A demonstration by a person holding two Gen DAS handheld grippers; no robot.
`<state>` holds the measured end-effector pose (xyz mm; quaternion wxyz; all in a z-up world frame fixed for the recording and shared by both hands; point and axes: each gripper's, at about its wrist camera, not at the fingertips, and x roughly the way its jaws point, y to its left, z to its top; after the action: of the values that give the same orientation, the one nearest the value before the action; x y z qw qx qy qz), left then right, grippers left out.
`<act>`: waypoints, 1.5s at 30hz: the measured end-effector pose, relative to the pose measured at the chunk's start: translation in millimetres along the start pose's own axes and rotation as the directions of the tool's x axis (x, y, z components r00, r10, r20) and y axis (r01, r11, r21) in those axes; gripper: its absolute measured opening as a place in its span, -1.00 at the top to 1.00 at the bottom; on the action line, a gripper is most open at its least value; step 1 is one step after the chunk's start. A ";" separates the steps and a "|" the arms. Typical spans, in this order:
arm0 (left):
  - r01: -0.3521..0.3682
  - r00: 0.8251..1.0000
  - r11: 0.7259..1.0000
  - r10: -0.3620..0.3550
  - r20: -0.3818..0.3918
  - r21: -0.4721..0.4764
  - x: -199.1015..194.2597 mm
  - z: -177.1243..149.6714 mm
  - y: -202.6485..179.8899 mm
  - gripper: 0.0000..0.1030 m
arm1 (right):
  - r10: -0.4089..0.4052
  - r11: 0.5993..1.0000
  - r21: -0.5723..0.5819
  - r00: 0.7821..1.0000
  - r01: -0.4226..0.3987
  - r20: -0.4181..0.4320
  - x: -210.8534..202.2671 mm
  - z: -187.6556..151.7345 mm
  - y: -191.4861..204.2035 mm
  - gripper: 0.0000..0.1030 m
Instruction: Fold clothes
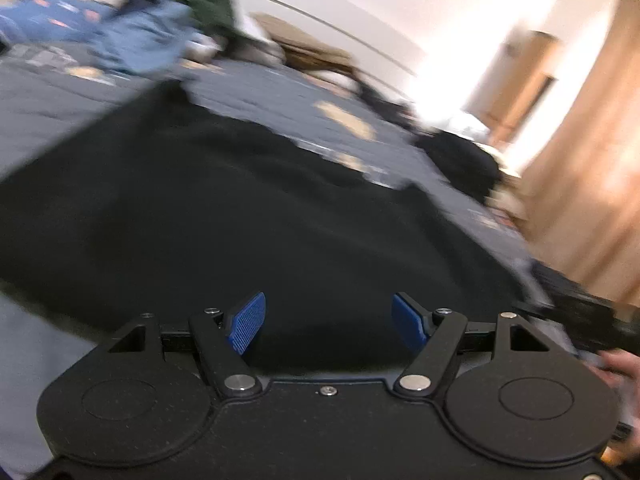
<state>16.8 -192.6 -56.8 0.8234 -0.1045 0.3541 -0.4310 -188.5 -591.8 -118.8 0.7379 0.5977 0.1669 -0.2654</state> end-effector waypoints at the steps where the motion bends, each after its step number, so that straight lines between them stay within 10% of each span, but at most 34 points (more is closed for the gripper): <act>1: 0.019 1.000 1.000 -0.019 -0.010 0.010 1.3 -1.1 -2.6 -0.34 | -0.006 1.000 -0.010 1.000 0.006 0.000 1.5 0.3 1.0 0.06; 9: 0.180 0.978 0.977 -0.164 -0.132 0.118 16.1 -27.3 -36.5 -0.34 | -0.039 0.996 -0.084 0.999 0.042 0.036 7.6 5.3 5.6 -0.09; 26: 0.192 0.968 0.970 -0.162 -0.193 0.146 24.4 -44.0 -45.1 -0.35 | 0.153 0.886 0.454 0.984 -0.096 -0.091 32.0 6.1 -46.6 -0.03; 32: 0.188 0.969 0.971 -0.157 -0.193 0.152 20.9 -45.1 -46.5 -0.35 | 0.025 0.995 0.102 0.998 -0.019 -0.051 19.9 12.3 -5.5 0.52; 35: 0.185 0.969 0.971 -0.155 -0.190 0.153 20.4 -44.6 -46.8 -0.35 | -0.029 0.981 -0.190 0.999 0.031 0.017 10.5 4.2 27.3 0.60; 38: 0.185 0.971 0.971 -0.156 -0.183 0.152 19.2 -43.2 -47.3 -0.35 | -0.058 0.853 -0.509 0.991 0.110 0.118 2.2 -15.8 61.4 0.64; 42: 0.186 0.971 0.971 -0.159 -0.177 0.148 18.1 -41.2 -47.7 -0.35 | -0.092 0.580 -0.779 0.970 0.237 0.226 5.3 -41.5 81.3 0.64; 45: 0.189 0.971 0.970 -0.162 -0.174 0.152 17.0 -40.2 -48.6 -0.35 | -0.126 0.593 -0.768 0.970 0.242 0.209 9.3 -34.6 71.2 0.63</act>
<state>-34.7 -230.0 -71.3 0.7566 -0.0311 0.3711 -0.5374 -136.5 -549.6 -75.5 0.9029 0.1731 0.2778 -0.2787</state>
